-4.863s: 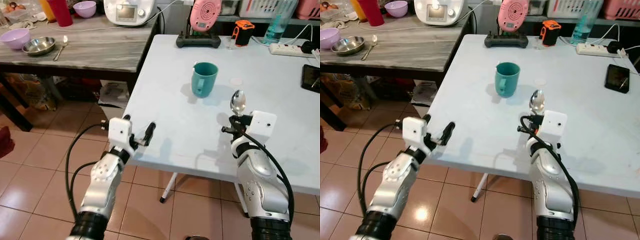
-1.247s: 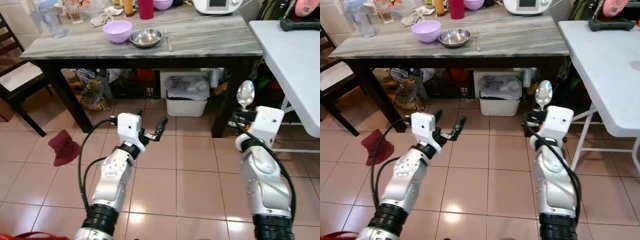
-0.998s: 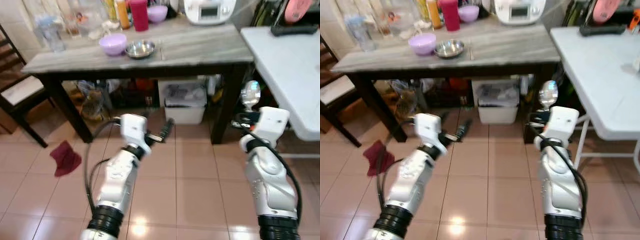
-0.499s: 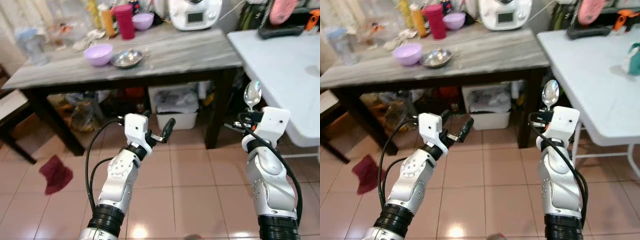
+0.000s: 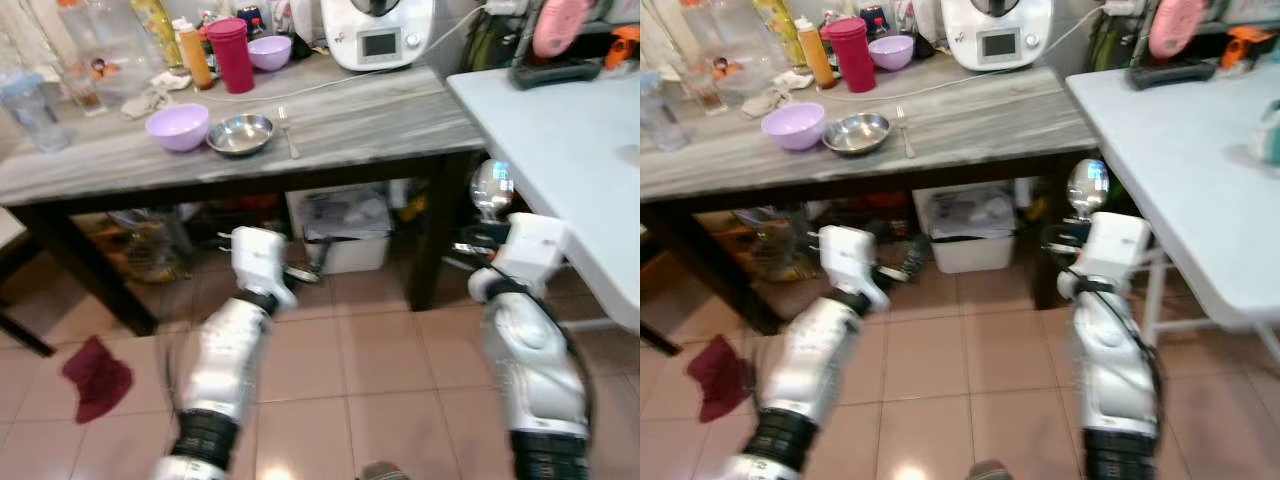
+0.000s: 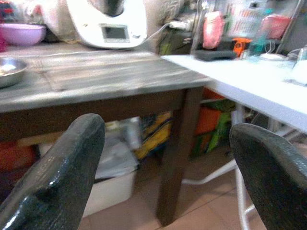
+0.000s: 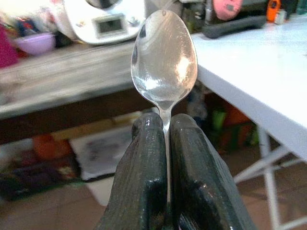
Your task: Setting the table
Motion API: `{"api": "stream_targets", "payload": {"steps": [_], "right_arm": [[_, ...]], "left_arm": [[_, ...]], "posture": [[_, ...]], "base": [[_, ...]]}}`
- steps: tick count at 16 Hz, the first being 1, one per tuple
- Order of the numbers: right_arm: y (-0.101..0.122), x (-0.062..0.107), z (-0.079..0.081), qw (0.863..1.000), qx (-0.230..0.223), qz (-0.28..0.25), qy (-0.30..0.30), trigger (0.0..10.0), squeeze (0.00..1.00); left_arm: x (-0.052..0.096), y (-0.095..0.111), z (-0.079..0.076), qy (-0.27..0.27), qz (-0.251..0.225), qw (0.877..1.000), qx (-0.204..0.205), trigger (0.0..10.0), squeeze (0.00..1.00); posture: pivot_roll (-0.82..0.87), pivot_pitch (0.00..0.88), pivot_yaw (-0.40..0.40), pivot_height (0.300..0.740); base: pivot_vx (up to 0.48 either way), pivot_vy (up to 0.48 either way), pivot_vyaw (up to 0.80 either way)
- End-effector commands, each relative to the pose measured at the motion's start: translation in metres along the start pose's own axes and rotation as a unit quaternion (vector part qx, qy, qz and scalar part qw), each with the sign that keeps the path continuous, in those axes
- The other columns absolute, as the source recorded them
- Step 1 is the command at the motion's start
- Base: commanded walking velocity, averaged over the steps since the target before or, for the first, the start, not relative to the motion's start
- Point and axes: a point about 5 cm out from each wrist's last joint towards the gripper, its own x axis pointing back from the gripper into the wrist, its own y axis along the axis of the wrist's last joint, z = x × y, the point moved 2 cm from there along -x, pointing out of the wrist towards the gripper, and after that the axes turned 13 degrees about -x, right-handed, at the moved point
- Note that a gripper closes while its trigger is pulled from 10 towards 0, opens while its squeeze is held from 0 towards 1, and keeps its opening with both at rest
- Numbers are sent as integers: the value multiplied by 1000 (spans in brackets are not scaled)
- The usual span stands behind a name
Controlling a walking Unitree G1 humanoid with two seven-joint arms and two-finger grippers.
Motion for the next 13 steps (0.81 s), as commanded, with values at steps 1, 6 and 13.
{"api": "stream_targets", "payload": {"steps": [1,6,13], "right_arm": [[4,-1,11,1000,-10,-11,14,10000,0],[4,-1,11,1000,-9,-11,14,10000,0],[-2,14,17,997,40,-22,57,10000,0]], "left_arm": [[2,3,12,11,-2,1000,-13,10000,0],[2,3,11,10,-2,1000,-13,10000,0],[69,-16,61,130,60,983,-111,10000,0]], "posture": [[-314,65,67,740],[-314,64,67,740],[-254,66,69,740]], "base": [[368,0,0],[368,0,0],[336,0,63]]}}
